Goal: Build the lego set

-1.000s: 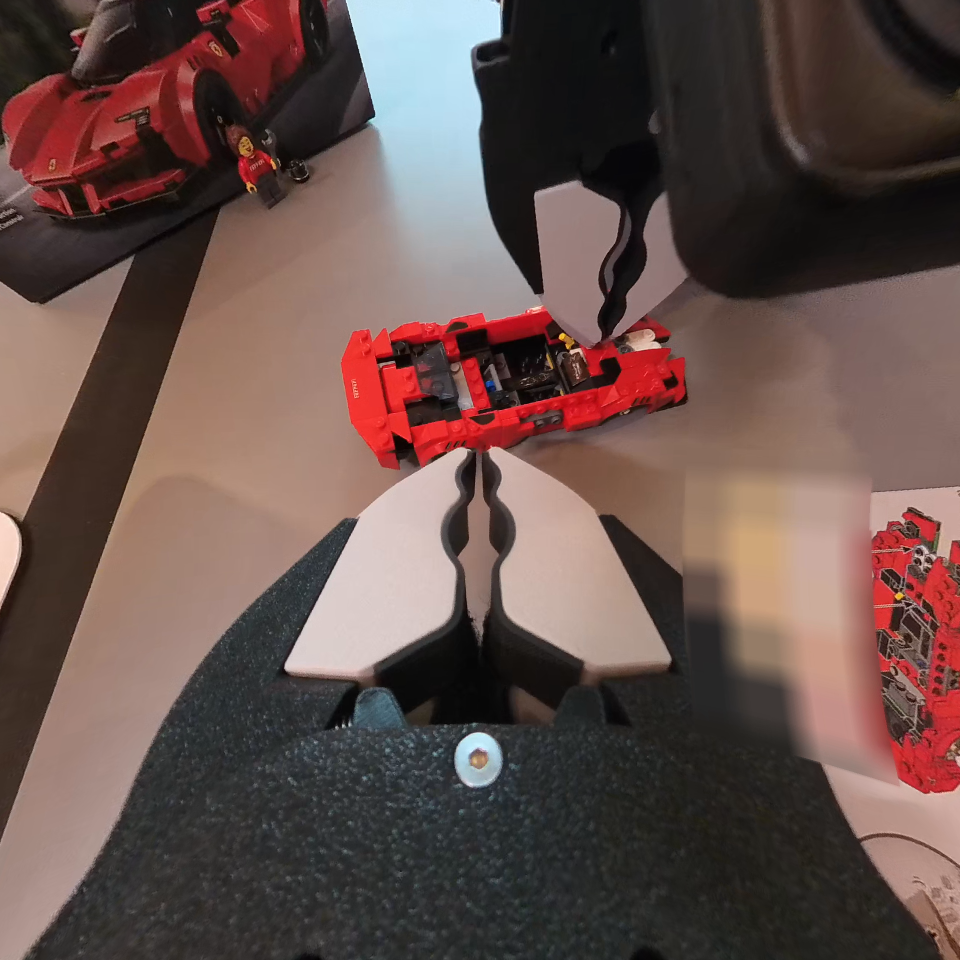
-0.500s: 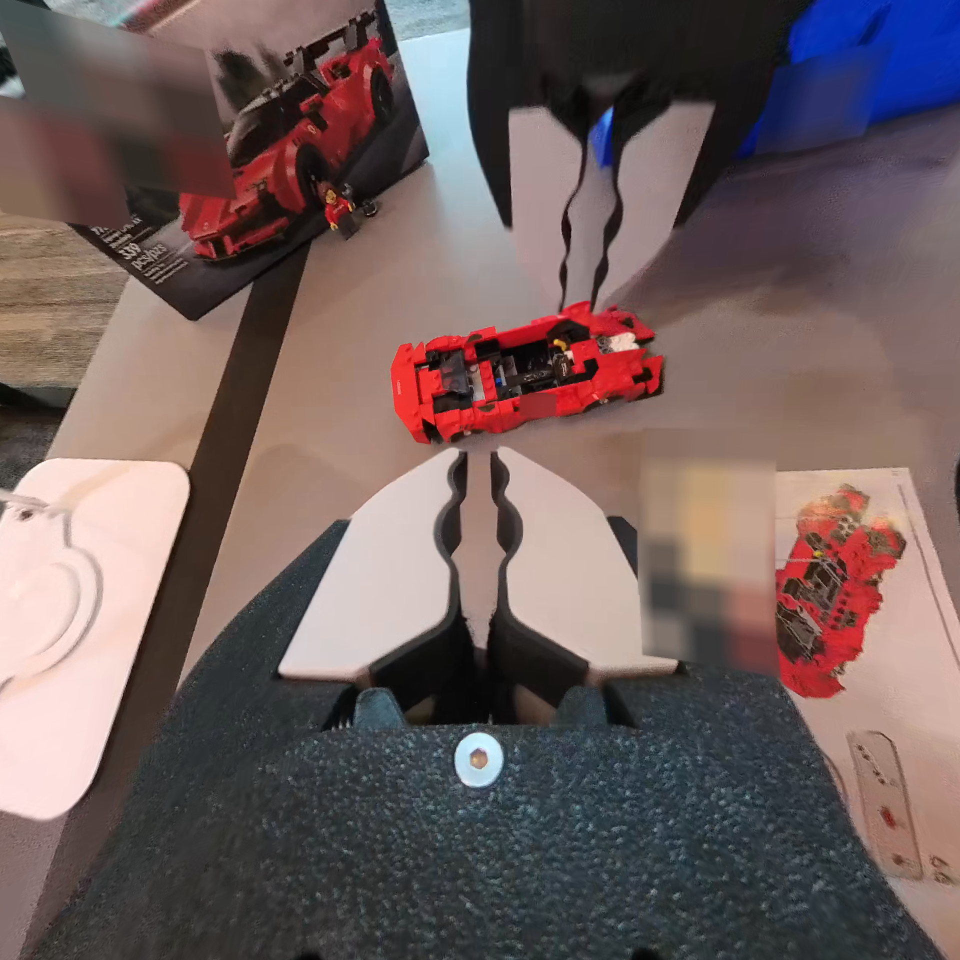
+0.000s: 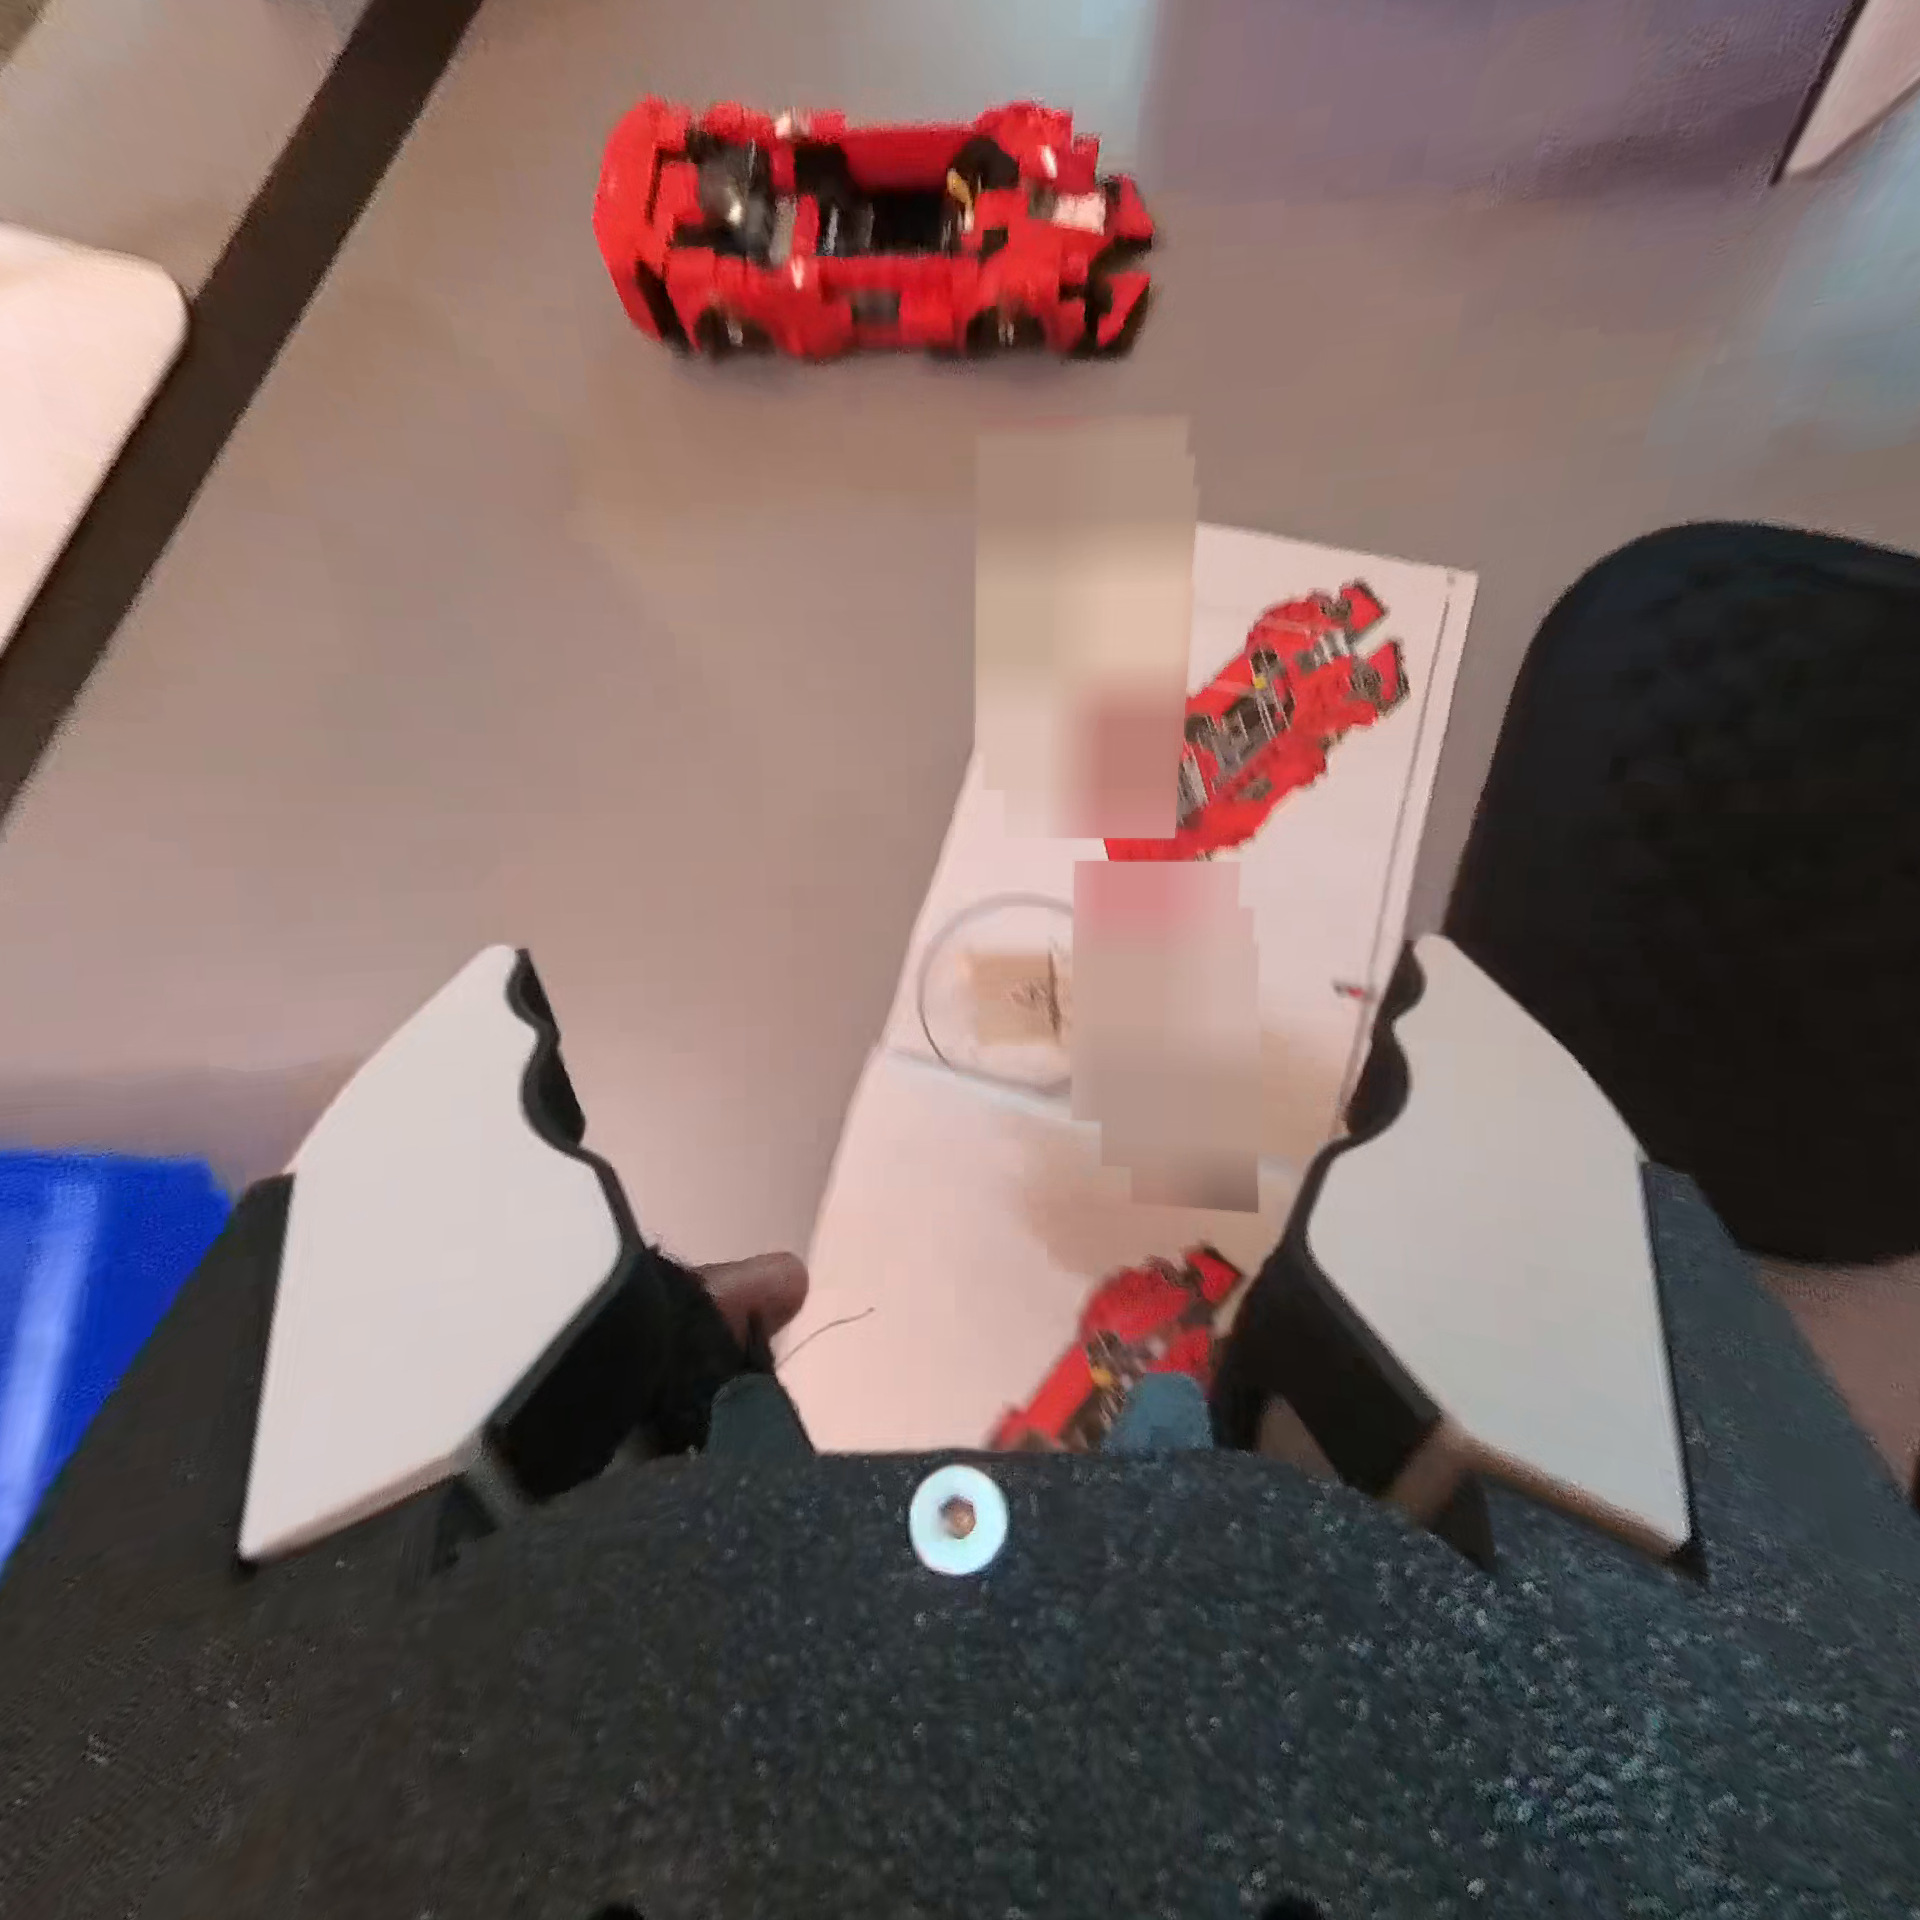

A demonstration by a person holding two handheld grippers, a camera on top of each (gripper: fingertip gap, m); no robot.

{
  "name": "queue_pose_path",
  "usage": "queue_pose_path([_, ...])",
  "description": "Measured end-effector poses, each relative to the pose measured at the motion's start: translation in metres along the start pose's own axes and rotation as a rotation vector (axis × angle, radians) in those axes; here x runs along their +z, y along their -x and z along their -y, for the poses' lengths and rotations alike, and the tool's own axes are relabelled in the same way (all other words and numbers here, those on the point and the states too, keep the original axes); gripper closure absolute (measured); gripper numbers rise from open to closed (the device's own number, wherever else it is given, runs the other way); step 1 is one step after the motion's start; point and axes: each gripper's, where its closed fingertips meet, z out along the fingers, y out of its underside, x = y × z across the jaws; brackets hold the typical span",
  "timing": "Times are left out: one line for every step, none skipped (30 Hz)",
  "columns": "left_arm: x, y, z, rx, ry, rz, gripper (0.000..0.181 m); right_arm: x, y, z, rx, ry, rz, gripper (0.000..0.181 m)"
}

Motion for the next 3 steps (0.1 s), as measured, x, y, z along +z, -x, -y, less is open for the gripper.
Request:
queue_pose_path([-0.005,-0.006,-0.012,-0.019,0.007,0.012,0.047,0.004,0.01,-0.005,0.022,-0.039,0.023,0.097])
queue_pose_path([-0.01,-0.012,-0.026,-0.031,0.018,0.025,0.065,0.01,0.016,-0.01,0.055,-0.073,0.027,0.104])
queue_pose_path([-0.014,-0.016,-0.039,-0.04,0.027,0.048,0.088,0.016,0.019,-0.017,0.091,-0.088,0.022,0.113])
